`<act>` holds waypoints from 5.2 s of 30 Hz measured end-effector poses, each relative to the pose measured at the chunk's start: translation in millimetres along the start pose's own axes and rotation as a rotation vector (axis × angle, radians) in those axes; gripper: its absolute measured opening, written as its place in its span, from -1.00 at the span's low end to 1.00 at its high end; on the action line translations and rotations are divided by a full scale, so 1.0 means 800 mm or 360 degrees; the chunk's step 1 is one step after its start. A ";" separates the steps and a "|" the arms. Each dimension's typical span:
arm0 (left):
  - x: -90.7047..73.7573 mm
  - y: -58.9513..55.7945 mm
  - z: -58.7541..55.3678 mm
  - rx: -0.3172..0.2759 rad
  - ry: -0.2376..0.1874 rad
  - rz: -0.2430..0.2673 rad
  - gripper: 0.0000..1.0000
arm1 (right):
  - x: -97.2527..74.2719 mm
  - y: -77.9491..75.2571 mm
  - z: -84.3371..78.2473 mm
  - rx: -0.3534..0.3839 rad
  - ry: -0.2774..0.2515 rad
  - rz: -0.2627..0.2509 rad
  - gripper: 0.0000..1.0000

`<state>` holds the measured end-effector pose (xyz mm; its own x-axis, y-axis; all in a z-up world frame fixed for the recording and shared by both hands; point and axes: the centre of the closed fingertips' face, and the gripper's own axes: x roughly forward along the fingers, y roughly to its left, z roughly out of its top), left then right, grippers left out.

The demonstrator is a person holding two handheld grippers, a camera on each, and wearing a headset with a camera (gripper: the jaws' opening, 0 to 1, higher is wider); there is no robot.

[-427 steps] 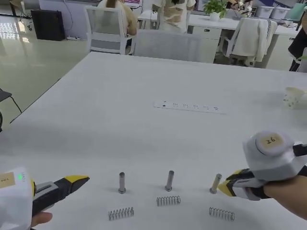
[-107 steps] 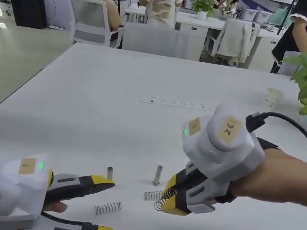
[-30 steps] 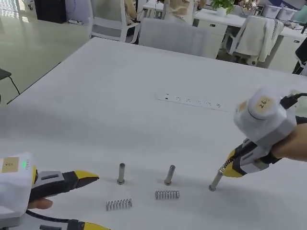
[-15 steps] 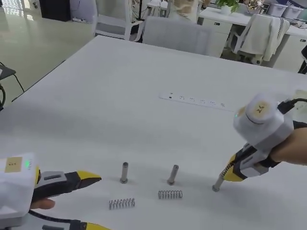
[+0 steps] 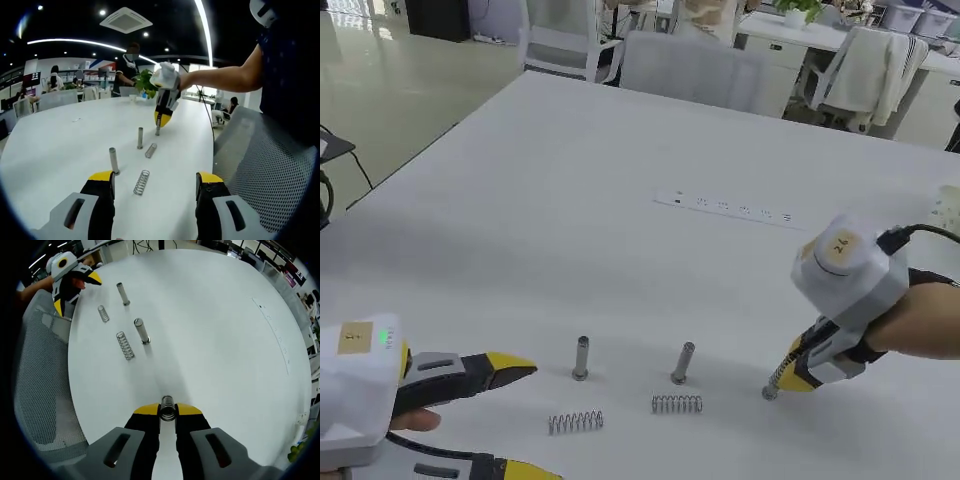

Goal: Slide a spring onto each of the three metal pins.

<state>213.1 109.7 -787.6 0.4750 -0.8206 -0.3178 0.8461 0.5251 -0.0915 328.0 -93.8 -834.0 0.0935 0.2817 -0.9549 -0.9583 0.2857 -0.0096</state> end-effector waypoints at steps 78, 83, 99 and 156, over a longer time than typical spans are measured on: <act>-0.006 -0.003 0.001 0.0004 -0.0024 0.0011 0.18 | 0.006 0.031 0.053 -0.0240 -0.0046 -0.0020 -0.41; -0.005 -0.002 0.001 0.0004 -0.0028 0.0011 0.18 | 0.010 0.042 0.064 -0.0297 -0.0043 0.0001 -0.41; -0.008 -0.003 0.002 0.0005 -0.0036 0.0020 0.18 | 0.029 0.074 0.083 -0.0414 -0.0019 0.0075 -0.47; -0.011 -0.007 0.001 0.0003 -0.0030 0.0005 0.09 | 0.055 0.104 0.077 -0.0511 0.0043 0.0091 -0.84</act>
<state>204.3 113.4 -783.5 0.4822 -0.8230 -0.3003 0.8450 0.5274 -0.0884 269.1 -1.5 -858.8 0.0340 0.2635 -0.9641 -0.9984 -0.0347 -0.0446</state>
